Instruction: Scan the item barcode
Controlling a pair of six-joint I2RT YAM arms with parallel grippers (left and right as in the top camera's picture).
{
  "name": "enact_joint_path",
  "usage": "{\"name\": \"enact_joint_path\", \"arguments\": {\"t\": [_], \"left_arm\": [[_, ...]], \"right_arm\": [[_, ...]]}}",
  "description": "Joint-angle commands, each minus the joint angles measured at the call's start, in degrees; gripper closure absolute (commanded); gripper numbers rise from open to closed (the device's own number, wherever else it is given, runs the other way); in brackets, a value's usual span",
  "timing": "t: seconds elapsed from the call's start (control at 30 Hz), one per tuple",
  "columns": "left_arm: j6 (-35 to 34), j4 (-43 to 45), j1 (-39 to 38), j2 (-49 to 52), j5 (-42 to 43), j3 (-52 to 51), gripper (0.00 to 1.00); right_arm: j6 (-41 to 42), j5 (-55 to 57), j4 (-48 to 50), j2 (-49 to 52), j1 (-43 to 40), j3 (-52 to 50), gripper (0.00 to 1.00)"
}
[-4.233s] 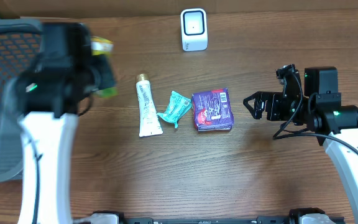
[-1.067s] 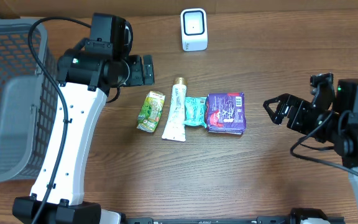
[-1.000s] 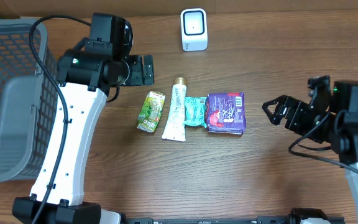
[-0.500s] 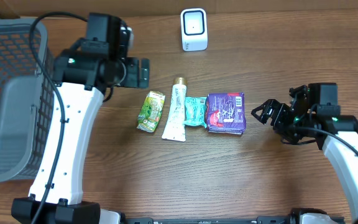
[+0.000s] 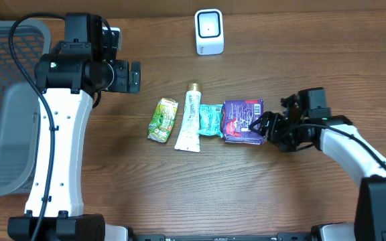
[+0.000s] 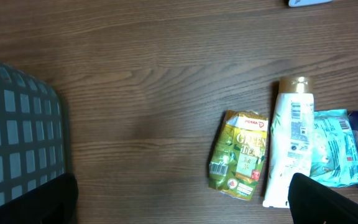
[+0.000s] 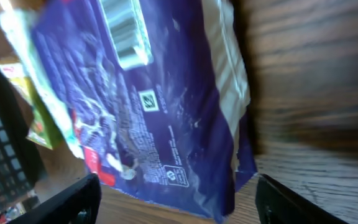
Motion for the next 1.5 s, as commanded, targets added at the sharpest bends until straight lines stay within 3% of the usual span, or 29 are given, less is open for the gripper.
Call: {"name": "enact_joint_path", "arguments": {"t": [0.0,0.4,0.87,1.37,1.47], "left_arm": [[1.5,0.0,-0.1,-0.3,1.0,1.3,0.0],[1.5,0.0,-0.1,-0.3,1.0,1.3,0.0],[1.5,0.0,-0.1,-0.3,1.0,1.3,0.0],[1.5,0.0,-0.1,-0.3,1.0,1.3,0.0],[1.5,0.0,-0.1,-0.3,1.0,1.3,0.0]], "right_arm": [[1.3,3.3,-0.4,0.8,1.7,-0.3,0.21],[1.3,20.1,-1.4,0.8,1.4,-0.3,0.16],[-3.5,21.1,8.8,0.8,-1.7,4.5,0.11],[0.1,14.5,-14.3,-1.6,-4.9,15.9,0.11],[2.7,14.4,-16.9,-1.5,-4.9,14.4,0.01]]}}
